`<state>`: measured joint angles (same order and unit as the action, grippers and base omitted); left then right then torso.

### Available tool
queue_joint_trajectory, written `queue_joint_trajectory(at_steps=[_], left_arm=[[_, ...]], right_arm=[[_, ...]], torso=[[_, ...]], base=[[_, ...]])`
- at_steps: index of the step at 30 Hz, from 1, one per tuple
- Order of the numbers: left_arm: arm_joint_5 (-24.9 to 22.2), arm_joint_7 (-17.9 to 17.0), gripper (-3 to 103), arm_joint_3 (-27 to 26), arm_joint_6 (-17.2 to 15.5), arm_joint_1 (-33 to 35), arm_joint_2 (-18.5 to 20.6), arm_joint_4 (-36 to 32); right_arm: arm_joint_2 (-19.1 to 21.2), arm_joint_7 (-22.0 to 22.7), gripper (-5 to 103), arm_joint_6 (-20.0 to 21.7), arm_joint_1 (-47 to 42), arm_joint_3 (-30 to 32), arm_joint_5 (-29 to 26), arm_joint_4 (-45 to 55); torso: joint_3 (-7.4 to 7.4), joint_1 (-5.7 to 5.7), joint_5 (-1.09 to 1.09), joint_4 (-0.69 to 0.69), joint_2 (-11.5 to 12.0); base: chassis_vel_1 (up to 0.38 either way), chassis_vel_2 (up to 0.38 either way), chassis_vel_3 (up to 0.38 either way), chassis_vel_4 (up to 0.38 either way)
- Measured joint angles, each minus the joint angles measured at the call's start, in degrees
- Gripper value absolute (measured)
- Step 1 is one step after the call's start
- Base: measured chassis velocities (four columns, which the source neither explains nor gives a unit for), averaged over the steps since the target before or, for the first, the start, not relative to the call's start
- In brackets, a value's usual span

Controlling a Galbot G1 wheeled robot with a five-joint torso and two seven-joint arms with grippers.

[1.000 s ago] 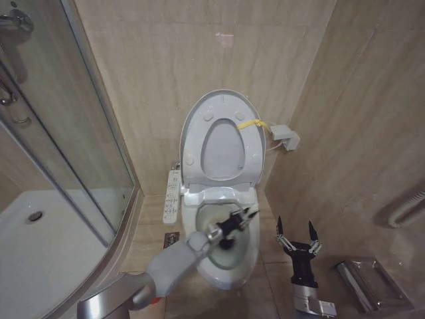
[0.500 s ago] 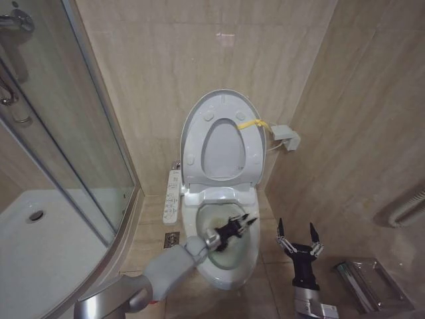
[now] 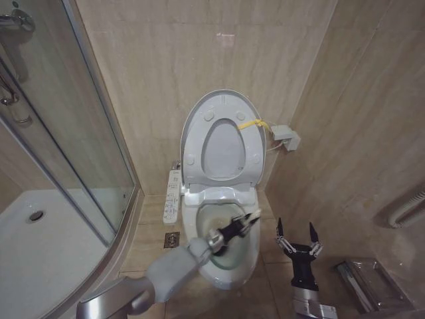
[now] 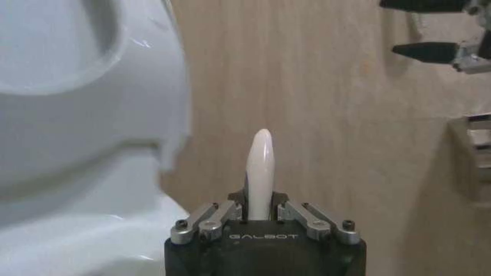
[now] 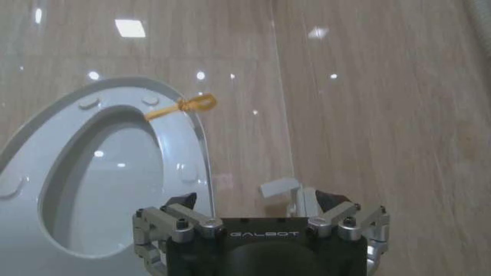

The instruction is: Open the toilet lid, clean the toilet bowl with a toilet brush, close the toilet lid, and flush.

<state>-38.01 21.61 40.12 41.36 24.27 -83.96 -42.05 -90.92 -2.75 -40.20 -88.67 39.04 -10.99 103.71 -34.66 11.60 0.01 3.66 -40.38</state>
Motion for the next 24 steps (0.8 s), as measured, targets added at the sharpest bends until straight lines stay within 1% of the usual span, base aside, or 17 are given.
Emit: queue_joint_trajectory(at_steps=[2, 3, 4, 5, 7, 8, 10, 12, 14, 15, 16, 18, 19, 21, 22, 23, 24], left_arm=[[-0.8, -0.8, 20, 0.5, -0.4, -0.6, 0.6, -4.6], [-0.8, -0.8, 20, 0.5, -0.4, -0.6, 0.6, -4.6], [-1.0, -1.3, 20, 0.7, -0.7, -1.2, 0.5, -7.4], [-1.1, -1.6, 20, 1.0, -0.8, -1.5, 0.1, -8.6], [-0.9, -1.6, 20, 1.4, -0.7, -1.5, -0.1, -8.1], [-0.2, -1.6, 20, 1.6, -0.4, -1.1, -0.4, -5.3], [0.5, -1.3, 19, 1.3, 0.4, -0.2, -0.5, -0.5], [0.3, -1.3, 19, 0.9, 0.4, -0.1, -0.3, -0.4], [-0.1, -1.7, 19, 0.4, 0.1, -0.3, 0.0, -3.1], [-0.7, -2.2, 19, 0.2, -0.3, -0.8, 0.0, -5.1], [-0.7, -2.2, 19, 0.2, -0.3, -0.8, 0.0, -5.1], [-2.5, -3.8, 19, 0.2, -2.0, -2.0, -0.5, -9.3], [-2.8, -4.1, 19, 0.5, -2.6, -2.4, -0.5, -9.2], [-2.6, -4.8, 19, 1.2, -3.3, -2.4, -0.3, -8.0], [-2.0, -6.0, 19, 2.0, -5.1, -2.3, 0.4, -7.1], [-1.0, -7.2, 19, 2.6, -7.2, -2.1, 1.6, -6.7], [-0.6, -8.1, 19, 2.9, -8.9, -2.1, 2.8, -7.3]], right_arm=[[0.2, 0.0, 100, 0.0, 0.0, 0.2, -0.2, -0.1], [0.2, 0.0, 100, 0.0, 0.0, 0.2, -0.2, -0.1], [0.1, 0.0, 100, 0.0, 0.2, 0.2, -0.2, -0.2], [0.0, 0.0, 100, 0.0, 0.2, 0.2, -0.2, -0.2], [-0.1, 0.0, 100, 0.0, 0.3, 0.1, -0.1, -0.3], [-0.2, 0.0, 100, 0.0, 0.3, 0.0, -0.1, -0.3], [0.0, 0.0, 100, 0.0, 0.1, -0.1, -0.1, -0.2], [0.2, 0.0, 100, 0.0, 0.1, 0.0, -0.2, -0.2], [0.5, 0.0, 100, 0.0, 0.2, 0.2, -0.4, -0.5], [0.6, 0.0, 100, 0.0, 0.3, 0.2, -0.5, -0.6], [0.6, 0.0, 100, 0.0, 0.3, 0.2, -0.5, -0.6], [0.6, 0.0, 100, 0.0, 0.6, 0.3, -0.6, -0.7], [0.6, 0.0, 100, 0.1, 0.6, 0.3, -0.6, -0.7], [0.6, 0.1, 100, 0.1, 0.6, 0.3, -0.6, -0.7], [0.6, 0.1, 100, 0.1, 0.6, 0.3, -0.6, -0.6], [0.6, 0.1, 100, 0.1, 0.5, 0.3, -0.6, -0.6], [0.7, 0.1, 100, 0.1, 0.5, 0.3, -0.6, -0.6]], torso=[[-0.06, 0.04, 0.02, -0.07, 0.0], [-0.06, 0.04, 0.02, -0.07, 0.0], [-0.04, 0.03, 0.02, -0.01, 0.0], [-0.02, 0.02, -0.02, 0.05, 0.0], [-0.02, 0.02, -0.04, 0.09, 0.0], [-0.03, 0.02, -0.02, 0.07, 0.0], [-0.03, 0.02, 0.01, -0.04, 0.0], [-0.02, 0.02, -0.02, -0.02, 0.0], [-0.04, 0.03, 0.02, -0.06, 0.0], [-0.05, 0.03, 0.02, -0.05, 0.0], [-0.05, 0.03, 0.02, -0.05, 0.0], [-0.02, 0.02, -0.03, 0.05, 0.0], [-0.02, 0.02, -0.03, 0.09, 0.0], [-0.03, 0.02, -0.02, 0.07, 0.0], [-0.04, 0.03, -0.01, 0.05, 0.0], [-0.04, 0.03, 0.0, -0.02, 0.0], [-0.04, 0.03, 0.0, -0.04, 0.0]], base=[[0.0, 0.0, 0.0, 0.0], [0.0, 0.0, 0.0, 0.0], [0.0, 0.0, 0.0, 0.0], [0.0, 0.0, 0.0, 0.0], [0.0, 0.0, 0.0, 0.0], [0.0, 0.0, 0.0, 0.0], [0.0, 0.0, 0.0, 0.0], [0.0, 0.0, 0.0, 0.0], [0.0, 0.0, 0.0, 0.0], [0.0, 0.0, 0.0, 0.0], [0.0, 0.0, 0.0, 0.0], [0.0, 0.0, 0.0, 0.0], [0.0, 0.0, 0.0, 0.0], [0.0, 0.0, 0.0, 0.0], [0.0, 0.0, 0.0, 0.0], [0.0, 0.0, 0.0, 0.0], [0.0, 0.0, 0.0, 0.0]])
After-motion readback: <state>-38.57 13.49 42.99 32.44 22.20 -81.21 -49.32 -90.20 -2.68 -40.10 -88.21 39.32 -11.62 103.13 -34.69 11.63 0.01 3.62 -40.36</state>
